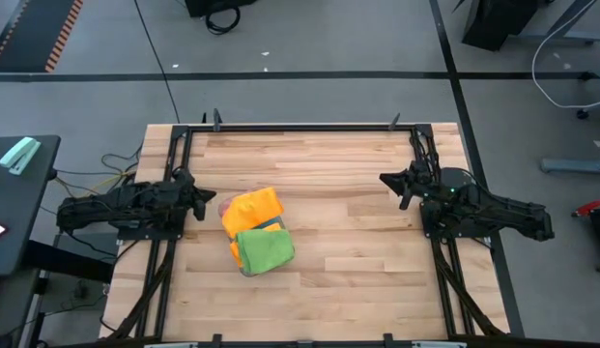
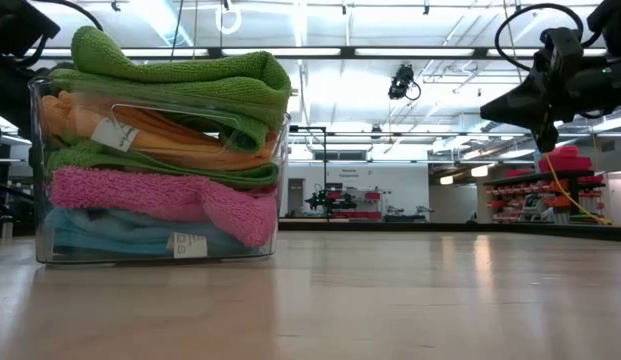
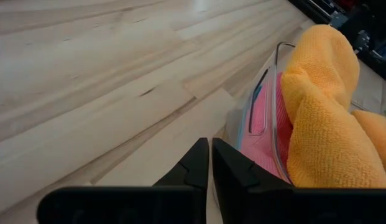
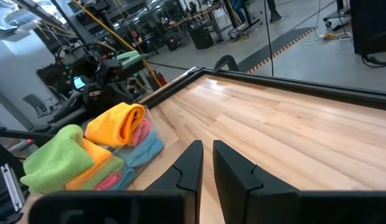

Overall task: Fold microfiber towels
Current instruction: Return to Home Position

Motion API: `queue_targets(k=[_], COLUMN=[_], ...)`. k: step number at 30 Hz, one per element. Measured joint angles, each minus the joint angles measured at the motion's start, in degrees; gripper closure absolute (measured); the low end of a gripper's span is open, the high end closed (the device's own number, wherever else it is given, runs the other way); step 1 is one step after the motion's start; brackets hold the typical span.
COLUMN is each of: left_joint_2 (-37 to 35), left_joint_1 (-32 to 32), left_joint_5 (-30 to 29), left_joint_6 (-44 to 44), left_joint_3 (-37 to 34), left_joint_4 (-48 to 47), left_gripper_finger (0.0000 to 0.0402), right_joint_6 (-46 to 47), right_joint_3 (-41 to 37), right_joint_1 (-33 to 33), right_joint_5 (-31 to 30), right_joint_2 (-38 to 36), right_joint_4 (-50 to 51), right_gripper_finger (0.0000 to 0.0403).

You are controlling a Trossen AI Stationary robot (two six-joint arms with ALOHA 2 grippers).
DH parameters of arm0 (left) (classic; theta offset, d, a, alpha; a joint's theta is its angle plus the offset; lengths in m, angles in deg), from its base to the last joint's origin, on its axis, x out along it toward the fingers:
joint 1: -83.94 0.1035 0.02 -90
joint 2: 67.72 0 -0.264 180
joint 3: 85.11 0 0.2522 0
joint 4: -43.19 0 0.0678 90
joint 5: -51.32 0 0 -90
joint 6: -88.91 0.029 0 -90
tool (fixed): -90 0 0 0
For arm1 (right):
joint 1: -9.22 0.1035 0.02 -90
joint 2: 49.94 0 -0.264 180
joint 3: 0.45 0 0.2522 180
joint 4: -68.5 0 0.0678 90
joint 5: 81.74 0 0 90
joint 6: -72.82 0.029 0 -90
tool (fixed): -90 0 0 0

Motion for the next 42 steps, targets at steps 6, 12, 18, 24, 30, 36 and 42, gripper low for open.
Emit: queue_targets(k=[6,12,18,24,30,36,42], left_joint_2=[0.00,0.00,0.00,0.00,0.00,0.00,0.00], left_joint_1=[-0.01,-0.02,-0.02,-0.31,-3.97,-4.19,-4.19], left_joint_5=[0.00,-0.02,0.00,-0.06,0.00,-0.02,-0.02], left_joint_6=[-0.01,-0.04,-0.04,0.00,0.00,-0.02,-0.04], left_joint_3=[0.00,0.00,0.00,0.00,0.00,0.00,0.00], left_joint_4=[0.01,0.01,0.02,0.00,0.02,0.02,0.02], left_gripper_finger=[0.0366,0.0374,0.0376,0.0366,0.0373,0.0377,0.0366], right_joint_6=[0.00,0.00,0.00,0.00,0.00,-0.02,-0.02], right_joint_3=[0.00,0.00,0.00,0.00,0.00,0.00,0.00], right_joint_1=[0.00,0.00,0.00,0.00,0.00,0.00,0.00], right_joint_5=[0.00,0.00,0.00,0.00,0.00,0.00,0.00], right_joint_2=[0.00,0.00,0.00,0.00,0.00,0.00,0.00], right_joint_4=[0.00,0.00,0.00,0.00,0.00,-0.01,-0.01], right_gripper_finger=[0.0359,0.0359,0.0359,0.0359,0.0359,0.0359,0.0359])
